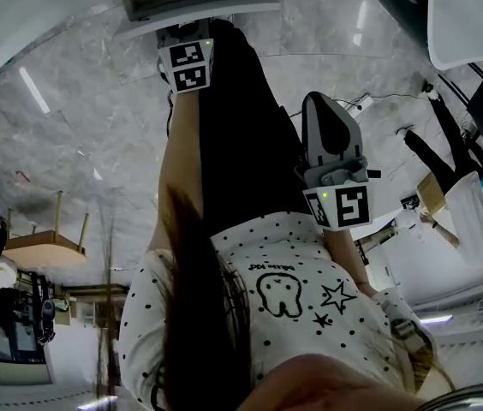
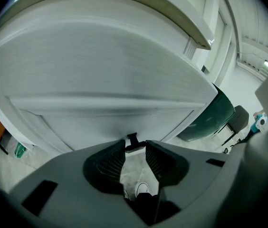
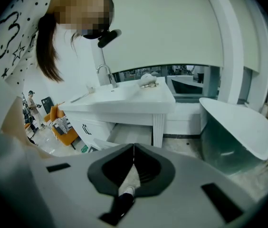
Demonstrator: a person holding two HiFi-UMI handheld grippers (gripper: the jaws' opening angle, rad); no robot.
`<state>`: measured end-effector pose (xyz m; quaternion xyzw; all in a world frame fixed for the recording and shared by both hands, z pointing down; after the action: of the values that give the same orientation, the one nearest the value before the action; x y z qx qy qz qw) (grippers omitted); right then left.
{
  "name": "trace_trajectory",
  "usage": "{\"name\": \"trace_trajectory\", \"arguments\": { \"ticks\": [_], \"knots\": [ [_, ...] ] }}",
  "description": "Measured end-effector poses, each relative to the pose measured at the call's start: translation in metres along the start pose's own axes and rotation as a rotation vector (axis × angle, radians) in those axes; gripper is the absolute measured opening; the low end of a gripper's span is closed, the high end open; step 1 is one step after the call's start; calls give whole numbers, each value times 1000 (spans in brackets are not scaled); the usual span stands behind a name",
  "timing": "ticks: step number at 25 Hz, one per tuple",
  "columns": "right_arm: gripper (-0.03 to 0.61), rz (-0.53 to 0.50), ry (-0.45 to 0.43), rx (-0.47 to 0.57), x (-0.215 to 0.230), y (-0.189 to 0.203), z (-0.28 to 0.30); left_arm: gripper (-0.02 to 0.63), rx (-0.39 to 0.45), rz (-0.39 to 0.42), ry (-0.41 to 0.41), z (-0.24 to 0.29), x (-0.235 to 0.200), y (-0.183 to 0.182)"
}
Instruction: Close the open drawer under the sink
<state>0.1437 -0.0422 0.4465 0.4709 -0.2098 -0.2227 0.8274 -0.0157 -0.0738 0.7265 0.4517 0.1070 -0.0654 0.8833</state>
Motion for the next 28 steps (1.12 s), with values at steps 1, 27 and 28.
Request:
{"name": "trace_trajectory", "arguments": {
  "ticks": [1, 27, 28],
  "knots": [
    [12, 0, 1, -1, 0, 1, 1, 135, 0, 2, -1, -1, 0, 1],
    [12, 11, -8, -4, -9, 0, 12, 133, 4, -11, -9, -4, -6, 0],
    [14, 12, -8, -4, -9, 0, 12, 133, 5, -11, -9, -4, -6, 0]
  ]
}}
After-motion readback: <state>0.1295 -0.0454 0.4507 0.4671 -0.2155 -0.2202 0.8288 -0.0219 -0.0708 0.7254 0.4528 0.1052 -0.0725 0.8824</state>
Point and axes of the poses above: the fingertips, and each gripper's own axes: z forward along the fingers, x to its right, y out of its underside, the point moved 1 cm from there along -z, backward along the fingers, and after that the axes turned 15 degrees about x, right-handed, at the moved point
